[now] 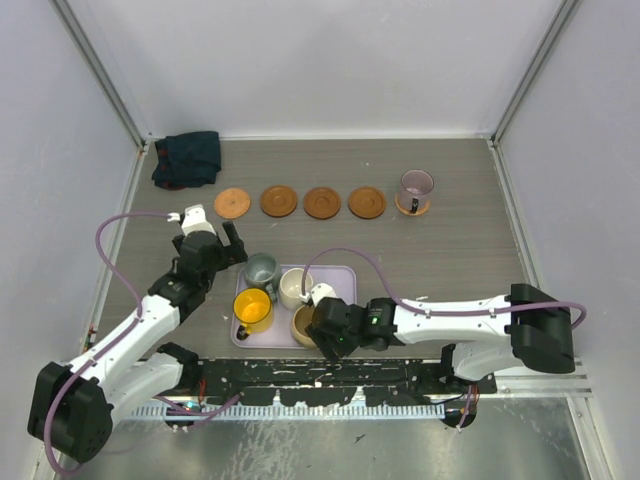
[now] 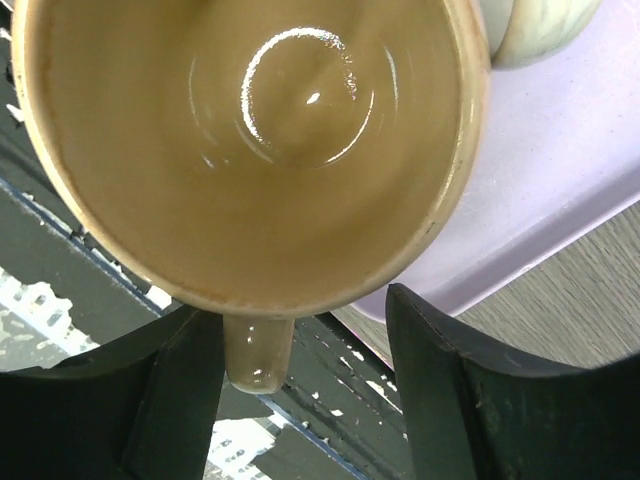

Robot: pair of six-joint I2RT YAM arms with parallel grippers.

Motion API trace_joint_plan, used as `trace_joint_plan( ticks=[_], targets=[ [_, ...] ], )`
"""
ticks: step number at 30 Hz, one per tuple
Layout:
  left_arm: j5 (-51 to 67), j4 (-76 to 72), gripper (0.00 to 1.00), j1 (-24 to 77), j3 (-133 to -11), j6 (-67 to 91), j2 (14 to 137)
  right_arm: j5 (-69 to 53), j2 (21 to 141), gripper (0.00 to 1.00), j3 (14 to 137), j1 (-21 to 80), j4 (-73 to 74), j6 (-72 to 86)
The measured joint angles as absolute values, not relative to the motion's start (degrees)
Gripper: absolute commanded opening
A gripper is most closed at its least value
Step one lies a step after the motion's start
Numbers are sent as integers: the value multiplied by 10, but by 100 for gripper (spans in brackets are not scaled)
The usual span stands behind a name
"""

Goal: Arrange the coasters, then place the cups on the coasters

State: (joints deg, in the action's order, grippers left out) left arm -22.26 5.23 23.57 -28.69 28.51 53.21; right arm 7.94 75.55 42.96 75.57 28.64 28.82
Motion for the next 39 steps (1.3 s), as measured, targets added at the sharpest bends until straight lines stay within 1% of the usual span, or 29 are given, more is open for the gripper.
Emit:
trace_joint_plan(
  ticks=[4,11,17,23,25,28,31,34,35,39],
  targets=[
    [-221,53,98,236,-285,290,524,106,769,64,430,771,282,303],
    [-217,55,98,236,-282,292,512,151,787,57,439,788,281,316],
    [-212,59,98,236,-278,292,507,170,789,56,444,798,281,321],
    [-208,61,98,236,-277,292,504,171,798,52,447,803,270,329],
    [-208,62,98,236,-277,292,502,172,803,48,448,803,265,332],
    [-208,63,98,236,-276,292,500,173,810,37,449,803,260,335],
    [-208,63,98,236,-276,292,500,175,816,22,450,804,257,336],
    [-208,63,98,236,-276,292,500,176,821,3,453,804,254,338],
    [-208,63,98,236,-275,292,500,177,823,1,453,804,253,339],
    [-208,63,98,236,-274,292,500,179,823,1,454,805,255,340]
  ],
)
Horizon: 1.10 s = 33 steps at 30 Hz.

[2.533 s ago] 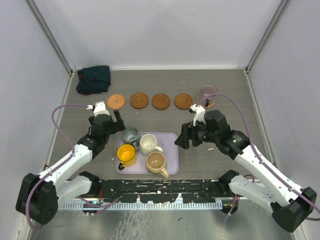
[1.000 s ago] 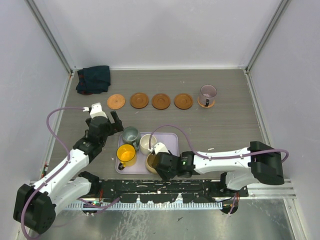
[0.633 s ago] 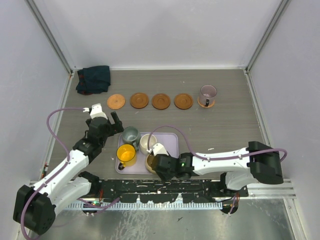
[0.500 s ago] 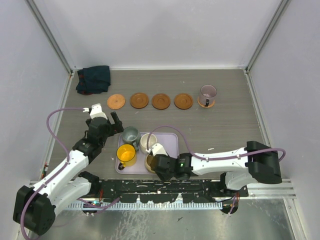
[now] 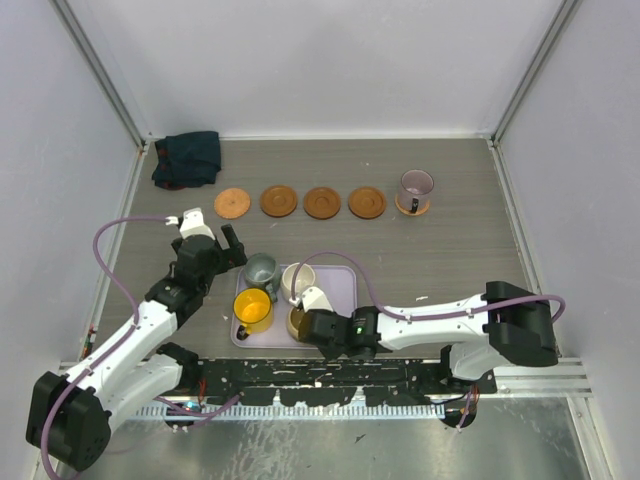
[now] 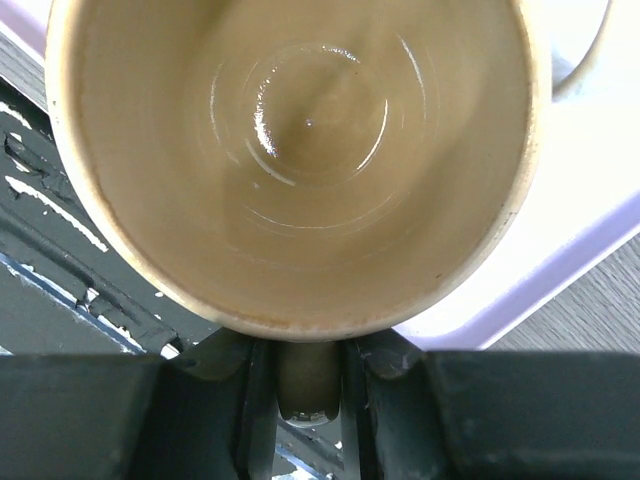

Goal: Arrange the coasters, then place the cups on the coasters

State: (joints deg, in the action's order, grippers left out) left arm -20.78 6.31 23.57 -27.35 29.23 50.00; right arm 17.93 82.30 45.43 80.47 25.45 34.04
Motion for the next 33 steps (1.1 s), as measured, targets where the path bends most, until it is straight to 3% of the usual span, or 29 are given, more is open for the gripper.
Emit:
trace_joint_plan(
  ticks=[12,24,33],
  targets=[
    [-208,63,98,236,-271,294,500,253,756,1,493,832,396,364],
    [-208,63,98,236,-269,294,500,449,639,1,561,820,545,430],
    [-208,63,98,236,-269,301,500,447,643,1,570,601,440,293]
  ],
)
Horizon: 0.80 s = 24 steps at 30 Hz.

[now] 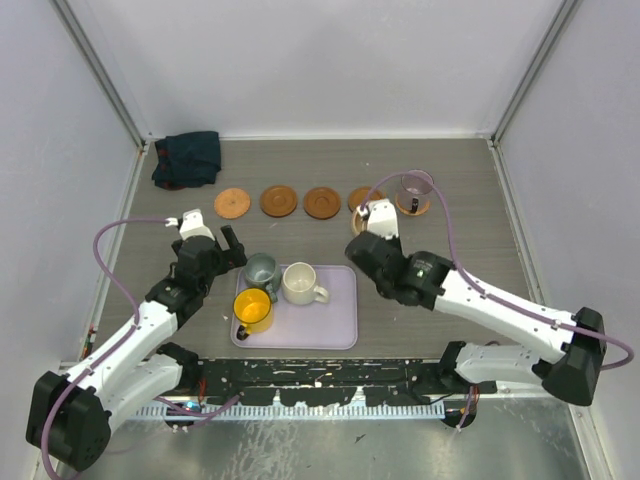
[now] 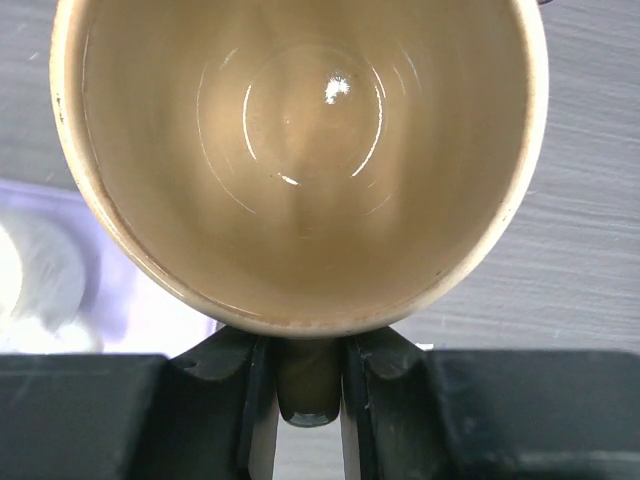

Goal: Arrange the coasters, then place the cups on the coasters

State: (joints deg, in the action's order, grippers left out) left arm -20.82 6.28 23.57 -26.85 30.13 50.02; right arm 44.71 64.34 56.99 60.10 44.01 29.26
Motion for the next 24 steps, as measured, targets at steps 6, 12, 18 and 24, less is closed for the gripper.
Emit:
trace_joint_plan(
  ticks=[6,12,18,24],
  targets=[
    [-208,62,98,236,-269,307,504,390,725,1,594,462,346,194],
    [-206,62,98,236,-269,309,522,319,855,1,670,381,291,155],
    [-205,62,98,236,-269,309,540,258,961,1,748,326,274,154],
    [-201,63,98,236,-272,307,563,207,1023,1,790,271,273,158]
  ],
)
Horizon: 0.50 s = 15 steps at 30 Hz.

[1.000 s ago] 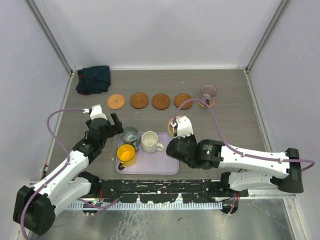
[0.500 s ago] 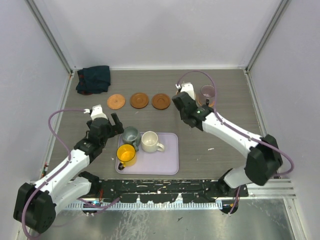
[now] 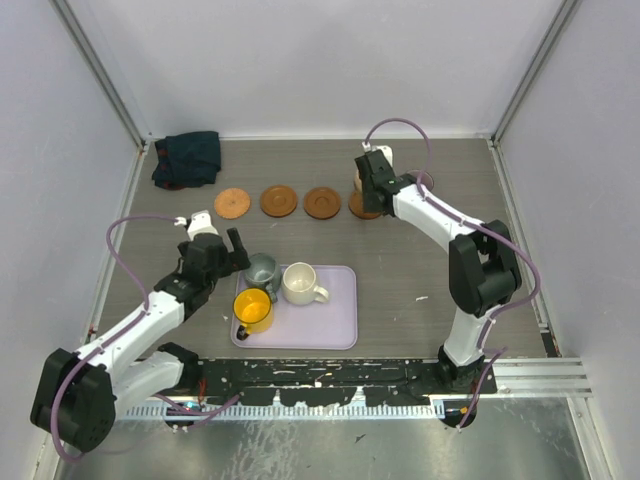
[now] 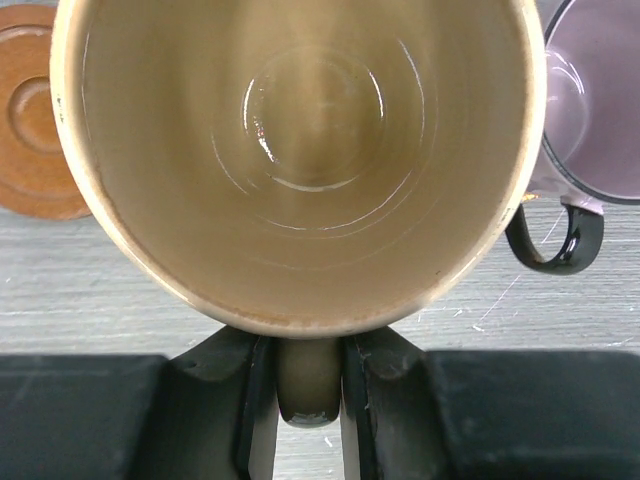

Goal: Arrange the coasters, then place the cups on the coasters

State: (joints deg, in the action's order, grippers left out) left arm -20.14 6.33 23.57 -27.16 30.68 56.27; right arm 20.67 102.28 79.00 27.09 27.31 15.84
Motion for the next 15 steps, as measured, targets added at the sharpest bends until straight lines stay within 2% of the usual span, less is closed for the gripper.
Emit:
trace_joint_plan(
  ticks=[15],
  targets=[
    [-197,66,98,236,-290,306,594,145,1089,1,824,228,284,162]
  ],
)
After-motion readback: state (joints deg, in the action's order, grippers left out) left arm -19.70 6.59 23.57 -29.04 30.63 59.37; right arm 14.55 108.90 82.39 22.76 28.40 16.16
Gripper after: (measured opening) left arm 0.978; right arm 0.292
